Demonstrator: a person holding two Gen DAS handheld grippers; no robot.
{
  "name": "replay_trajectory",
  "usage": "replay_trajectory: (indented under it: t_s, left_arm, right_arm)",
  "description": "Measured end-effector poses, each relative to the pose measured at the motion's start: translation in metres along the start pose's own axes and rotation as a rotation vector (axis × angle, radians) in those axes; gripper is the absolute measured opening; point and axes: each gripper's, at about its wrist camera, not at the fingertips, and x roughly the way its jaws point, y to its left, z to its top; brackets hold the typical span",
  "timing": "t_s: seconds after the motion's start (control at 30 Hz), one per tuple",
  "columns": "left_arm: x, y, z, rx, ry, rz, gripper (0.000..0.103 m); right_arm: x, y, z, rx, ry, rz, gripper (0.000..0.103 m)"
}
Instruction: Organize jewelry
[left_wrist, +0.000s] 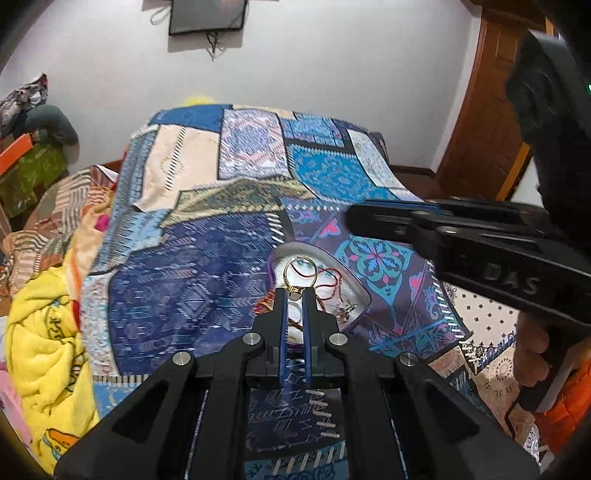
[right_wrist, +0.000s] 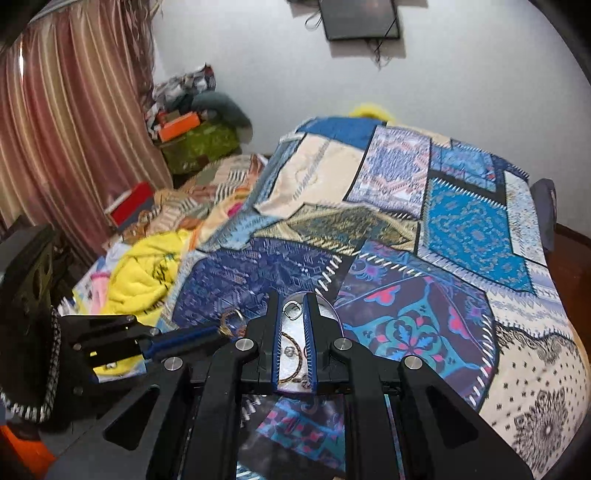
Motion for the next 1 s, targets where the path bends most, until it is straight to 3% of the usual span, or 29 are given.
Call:
replay_trajectory:
  t_s: [0.3,0.6,1.0]
  left_arm:
    - [0.026,0.003,-0.003,-0.01,0.048,-0.015,0.005]
    - [0.021,-0.008,-0.005,0.068,0.033,0.024,0.006]
    - [-0.039,-0.003,0.01,0.013,-0.071,0.039,0.006]
  right_arm:
    - [0.027,-0.007,-0.004,-0.003,0.082,0.002,0.01]
    - [0.034,-0.007,0.005,0.009,0.115,0.035,0.011]
    - [-0.028,-0.005,0.008,0.033,-0.009,-0.004,0.011]
